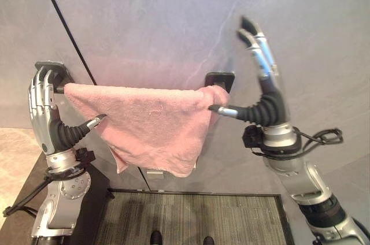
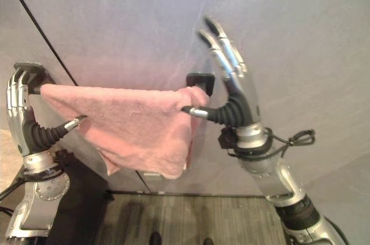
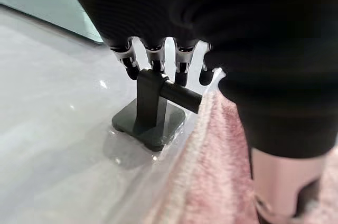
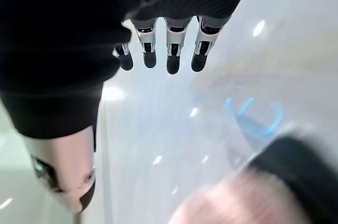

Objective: Put brush and paste in cup on sink, flatten towel.

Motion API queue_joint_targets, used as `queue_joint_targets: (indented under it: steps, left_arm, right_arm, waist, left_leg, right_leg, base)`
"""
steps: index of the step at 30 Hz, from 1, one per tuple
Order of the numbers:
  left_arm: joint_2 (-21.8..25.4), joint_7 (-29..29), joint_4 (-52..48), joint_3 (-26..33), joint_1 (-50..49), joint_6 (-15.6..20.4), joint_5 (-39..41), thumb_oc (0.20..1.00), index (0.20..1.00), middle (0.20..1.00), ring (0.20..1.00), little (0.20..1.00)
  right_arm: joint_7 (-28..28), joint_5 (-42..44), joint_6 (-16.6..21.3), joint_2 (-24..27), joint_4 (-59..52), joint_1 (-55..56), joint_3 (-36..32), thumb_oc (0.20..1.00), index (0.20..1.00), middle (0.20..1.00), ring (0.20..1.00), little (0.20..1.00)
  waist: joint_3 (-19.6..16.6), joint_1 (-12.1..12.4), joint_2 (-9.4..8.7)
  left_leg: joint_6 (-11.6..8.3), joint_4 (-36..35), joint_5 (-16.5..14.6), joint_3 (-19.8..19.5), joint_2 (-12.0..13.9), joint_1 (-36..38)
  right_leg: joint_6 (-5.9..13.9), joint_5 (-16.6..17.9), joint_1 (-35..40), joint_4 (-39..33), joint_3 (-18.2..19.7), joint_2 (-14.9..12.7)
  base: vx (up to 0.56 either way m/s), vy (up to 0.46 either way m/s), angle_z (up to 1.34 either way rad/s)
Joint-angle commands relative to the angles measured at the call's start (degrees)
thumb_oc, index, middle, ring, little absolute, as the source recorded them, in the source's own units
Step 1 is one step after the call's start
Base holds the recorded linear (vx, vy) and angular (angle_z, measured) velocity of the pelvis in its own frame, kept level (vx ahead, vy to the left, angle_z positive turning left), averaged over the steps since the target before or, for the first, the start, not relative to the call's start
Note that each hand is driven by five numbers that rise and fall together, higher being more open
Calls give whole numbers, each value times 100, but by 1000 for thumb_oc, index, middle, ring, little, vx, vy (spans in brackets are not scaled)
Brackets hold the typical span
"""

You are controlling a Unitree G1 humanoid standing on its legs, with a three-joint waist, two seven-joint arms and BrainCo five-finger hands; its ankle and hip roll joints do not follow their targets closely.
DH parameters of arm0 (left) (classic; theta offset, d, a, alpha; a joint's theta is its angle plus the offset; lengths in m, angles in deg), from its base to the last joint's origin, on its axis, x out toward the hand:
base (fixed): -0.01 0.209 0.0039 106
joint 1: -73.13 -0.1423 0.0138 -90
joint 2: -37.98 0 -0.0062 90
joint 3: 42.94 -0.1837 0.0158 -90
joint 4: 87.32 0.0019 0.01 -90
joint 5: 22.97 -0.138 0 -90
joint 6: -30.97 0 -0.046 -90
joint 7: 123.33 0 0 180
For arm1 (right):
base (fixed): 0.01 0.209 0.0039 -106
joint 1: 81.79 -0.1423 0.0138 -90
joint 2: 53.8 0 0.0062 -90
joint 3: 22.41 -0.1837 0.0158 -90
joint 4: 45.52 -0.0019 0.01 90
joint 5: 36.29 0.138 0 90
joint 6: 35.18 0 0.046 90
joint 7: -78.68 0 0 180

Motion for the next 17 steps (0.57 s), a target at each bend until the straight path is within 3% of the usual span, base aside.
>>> queue_joint_targets:
  steps: [1, 4, 9, 12, 15, 16, 17]
  left_arm:
    - [205, -159, 101, 105, 25, 266, 505, 1000, 1000, 1000, 1000, 1000]
    - [-51, 333, 501, 238, -558, 322, 1419, 1000, 1000, 1000, 1000, 1000]
    - [-335, 1224, 1581, 81, -1318, 205, 2464, 1000, 1000, 1000, 1000, 1000]
    - [-590, 1746, 2524, -124, -1486, 117, 3210, 1000, 1000, 1000, 1000, 1000]
    - [-812, 2579, 4615, -744, -1099, -196, 4052, 1000, 1000, 1000, 1000, 1000]
    - [-811, 2580, 4625, -742, -1087, -190, 4053, 1000, 1000, 1000, 1000, 1000]
    - [-858, 2803, 5344, -953, -931, -345, 3843, 1000, 1000, 1000, 1000, 1000]
  right_arm:
    - [217, 354, 190, 39, -329, 84, -242, 1000, 1000, 1000, 1000, 1000]
    - [-16, 895, 148, 18, 156, 1314, -867, 1000, 1000, 1000, 1000, 1000]
    - [-449, 1318, -136, -99, 1336, 2386, -1325, 1000, 1000, 1000, 1000, 1000]
    - [-735, 1704, -297, -278, 2322, 2691, -1252, 1000, 1000, 1000, 1000, 1000]
    - [-1262, 2695, -636, -681, 4687, 2381, -600, 1000, 1000, 1000, 1000, 1000]
    - [-1261, 2697, -629, -682, 4698, 2368, -598, 1000, 1000, 1000, 1000, 1000]
    - [-1469, 2830, -801, -763, 5596, 2223, -359, 1000, 1000, 1000, 1000, 1000]
  waist:
    - [-162, -41, -92]
    - [-122, -120, -62]
    - [-51, -196, -35]
    - [-9, -231, -15]
    - [21, -258, 2]
    - [15, -260, -1]
    - [19, -251, 10]
  left_leg:
    - [-153, 26, -253, -70, 204, 255]
    - [-155, 26, -212, -74, 212, 246]
    - [-126, 26, -168, -98, 206, 241]
    - [-118, 26, -156, -100, 197, 253]
    - [-135, 26, -90, -91, 195, 228]
    - [-134, 26, -78, -92, 193, 209]
    - [-142, 26, -85, -93, 200, 223]
  right_leg:
    - [412, 184, -56, 37, -308, -513]
    - [383, 194, -43, 37, -357, -506]
    - [359, 195, -20, 37, -412, -501]
    - [362, 185, 0, 37, -422, -500]
    - [360, 234, -30, 37, -423, -498]
    - [359, 244, -49, 37, -422, -499]
    - [357, 233, -34, 37, -420, -498]
  base:
    - [0, 0, 0]
    - [-21, -18, 1]
    - [0, 0, 0]
    - [-4, -3, 1]
    - [-38, -3, 1]
    - [0, 0, 0]
    - [0, 0, 0]
